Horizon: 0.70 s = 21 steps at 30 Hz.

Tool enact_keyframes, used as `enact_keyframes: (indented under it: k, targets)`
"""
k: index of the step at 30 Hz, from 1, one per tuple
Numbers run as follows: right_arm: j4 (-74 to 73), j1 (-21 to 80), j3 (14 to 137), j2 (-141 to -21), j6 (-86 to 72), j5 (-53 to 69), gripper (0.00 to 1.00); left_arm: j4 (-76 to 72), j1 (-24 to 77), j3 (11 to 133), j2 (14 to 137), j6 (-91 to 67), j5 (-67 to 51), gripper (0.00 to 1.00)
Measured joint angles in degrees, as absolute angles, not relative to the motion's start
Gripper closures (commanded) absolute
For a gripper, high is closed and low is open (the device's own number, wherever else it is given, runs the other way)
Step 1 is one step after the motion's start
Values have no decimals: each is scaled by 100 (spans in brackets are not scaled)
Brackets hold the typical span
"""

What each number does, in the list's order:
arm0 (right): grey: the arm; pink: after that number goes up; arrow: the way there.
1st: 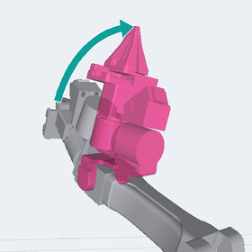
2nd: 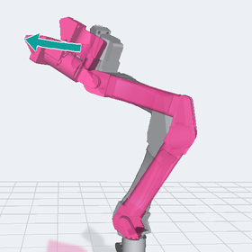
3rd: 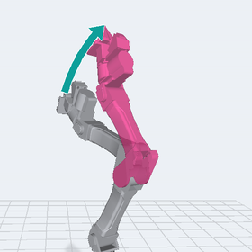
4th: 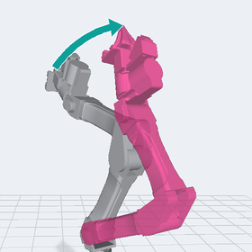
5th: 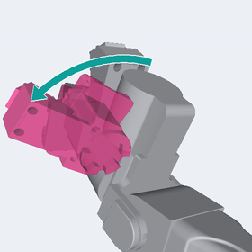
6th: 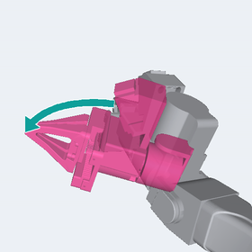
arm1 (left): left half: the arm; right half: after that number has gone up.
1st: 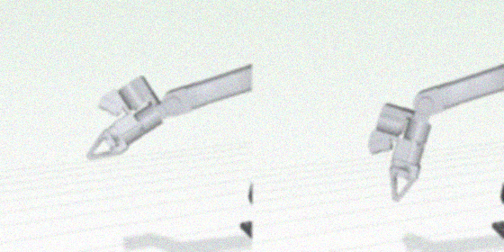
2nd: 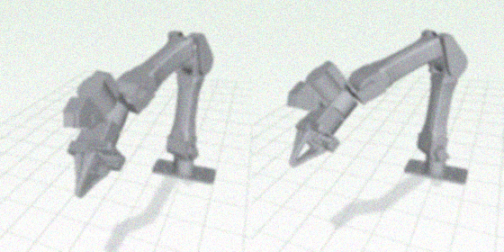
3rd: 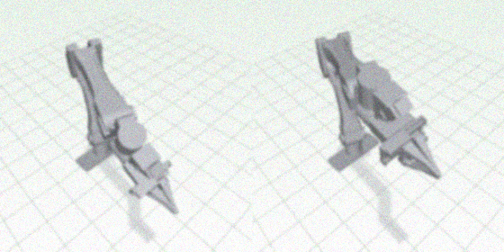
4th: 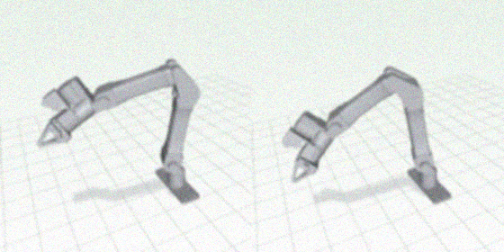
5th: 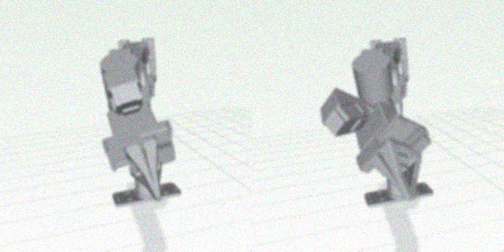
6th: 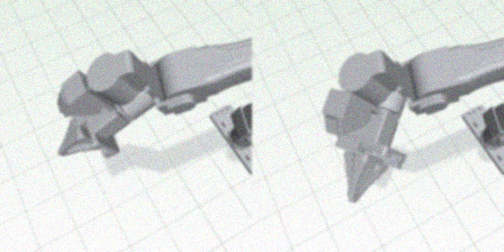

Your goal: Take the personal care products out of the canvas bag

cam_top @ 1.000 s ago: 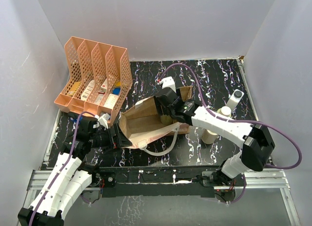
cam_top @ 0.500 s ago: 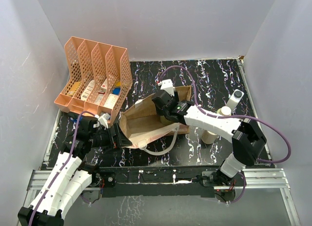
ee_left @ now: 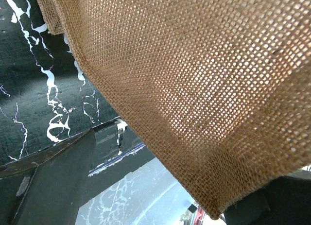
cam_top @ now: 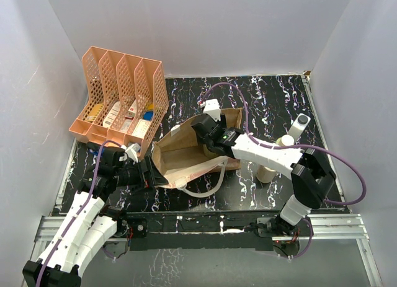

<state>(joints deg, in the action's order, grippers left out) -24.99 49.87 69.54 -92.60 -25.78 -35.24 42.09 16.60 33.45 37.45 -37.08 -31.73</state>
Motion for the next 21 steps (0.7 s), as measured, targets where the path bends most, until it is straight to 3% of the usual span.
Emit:
enact_keyframes:
  k: [5, 13, 21]
  targets:
    - [-2394, 4987, 6954, -9317, -2561, -3638, 49, 4233, 1660, 3345, 3745, -3704, -3142, 6]
    - [-2163, 4982, 6858, -9277, -2440, -3625, 92, 4246, 1660, 3345, 3745, -3706, -3100, 6]
    - [-1907, 4921, 6512, -8927, -2130, -3006, 92, 4250, 1662, 3350, 3745, -3706, -3074, 6]
